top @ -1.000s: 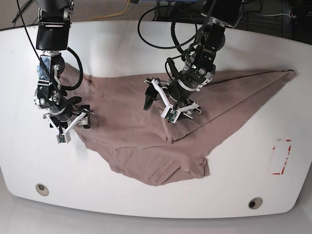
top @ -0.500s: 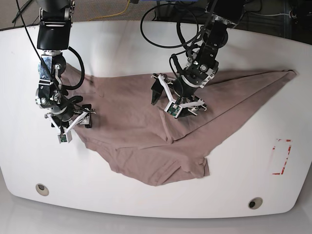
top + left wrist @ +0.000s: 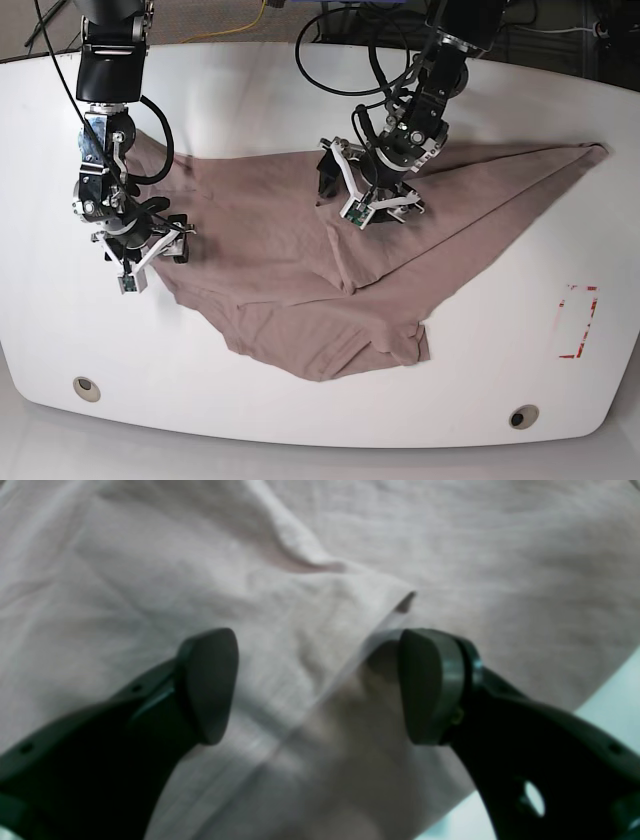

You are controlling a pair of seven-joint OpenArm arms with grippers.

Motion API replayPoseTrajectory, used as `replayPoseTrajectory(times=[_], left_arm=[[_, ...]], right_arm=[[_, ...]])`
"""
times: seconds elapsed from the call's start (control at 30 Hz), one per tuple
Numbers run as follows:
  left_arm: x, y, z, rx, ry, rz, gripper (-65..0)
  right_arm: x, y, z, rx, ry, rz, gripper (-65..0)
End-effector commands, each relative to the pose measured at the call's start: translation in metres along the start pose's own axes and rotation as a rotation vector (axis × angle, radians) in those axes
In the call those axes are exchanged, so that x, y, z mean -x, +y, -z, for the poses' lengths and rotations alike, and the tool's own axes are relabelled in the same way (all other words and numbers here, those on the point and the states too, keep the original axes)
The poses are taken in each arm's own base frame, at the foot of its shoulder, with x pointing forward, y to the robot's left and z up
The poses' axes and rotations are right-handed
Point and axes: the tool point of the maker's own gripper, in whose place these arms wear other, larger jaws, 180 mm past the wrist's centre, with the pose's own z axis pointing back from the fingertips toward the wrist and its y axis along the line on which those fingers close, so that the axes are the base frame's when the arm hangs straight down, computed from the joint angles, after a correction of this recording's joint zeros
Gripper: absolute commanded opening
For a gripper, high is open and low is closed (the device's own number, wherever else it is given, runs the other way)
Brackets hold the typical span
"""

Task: Layout the t-shirt on the table in an organized manner, then fold the t-shirt properly
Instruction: 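Pinch a fold of the t-shirt with the left gripper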

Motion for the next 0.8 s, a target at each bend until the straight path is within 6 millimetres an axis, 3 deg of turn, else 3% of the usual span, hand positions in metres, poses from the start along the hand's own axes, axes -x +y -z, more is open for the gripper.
replayPoseTrajectory(times=[0.0, 0.33, 0.77], left_arm=[[-0.018, 0.001, 0.001, 0.001, -0.057, -0.002, -19.2], [-0.007, -0.002, 0.016, 0.020, -0.008, 0.011, -19.3], [-0.015, -0.015, 0.020, 0.052, -0.053, 0.036, -19.5]], right_arm=[[-0.025, -0.007, -0.006, 0.012, -0.067, -0.014, -22.5], [-0.025, -0.007, -0.006, 0.011, -0.069, -0.015, -22.5], [-0.025, -0.007, -0.006, 0.011, -0.069, -0.015, -22.5]])
